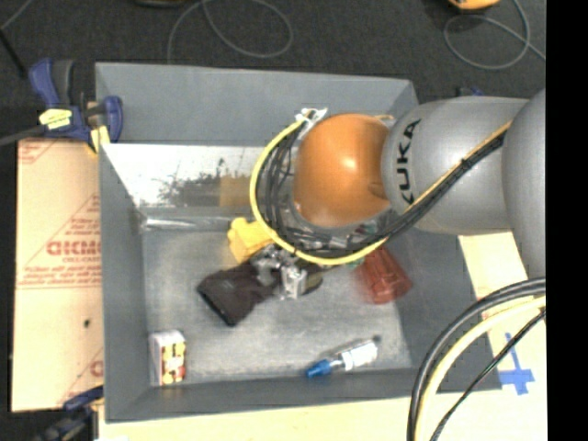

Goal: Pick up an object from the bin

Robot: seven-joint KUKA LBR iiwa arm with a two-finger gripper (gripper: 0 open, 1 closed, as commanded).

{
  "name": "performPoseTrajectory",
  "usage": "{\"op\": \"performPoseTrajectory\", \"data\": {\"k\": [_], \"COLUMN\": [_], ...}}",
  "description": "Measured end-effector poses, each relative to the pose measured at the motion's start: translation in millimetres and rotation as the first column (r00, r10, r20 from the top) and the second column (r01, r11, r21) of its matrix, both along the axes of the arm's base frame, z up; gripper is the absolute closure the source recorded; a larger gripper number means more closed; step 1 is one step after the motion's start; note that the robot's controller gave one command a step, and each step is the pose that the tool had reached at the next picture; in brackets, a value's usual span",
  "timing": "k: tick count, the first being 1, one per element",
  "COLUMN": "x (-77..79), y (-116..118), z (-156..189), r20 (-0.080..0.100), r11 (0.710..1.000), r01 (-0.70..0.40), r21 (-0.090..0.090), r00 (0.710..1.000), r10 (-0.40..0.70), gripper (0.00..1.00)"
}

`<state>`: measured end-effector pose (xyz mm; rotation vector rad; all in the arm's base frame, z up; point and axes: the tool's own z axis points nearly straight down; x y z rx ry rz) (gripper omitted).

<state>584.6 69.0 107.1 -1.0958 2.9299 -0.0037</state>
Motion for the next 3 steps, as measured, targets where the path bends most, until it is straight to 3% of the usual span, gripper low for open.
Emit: {"op": "performPoseTrajectory", "data": {"k": [3], "x": [-0.7], "y": [1.3], "z": [0.0], "r20": [-0.004], "r11": [1.000], "r01": [0.009], "r21": [0.002], "r00": [1.000], "r10": [-0.009], "gripper": [1.00]}}
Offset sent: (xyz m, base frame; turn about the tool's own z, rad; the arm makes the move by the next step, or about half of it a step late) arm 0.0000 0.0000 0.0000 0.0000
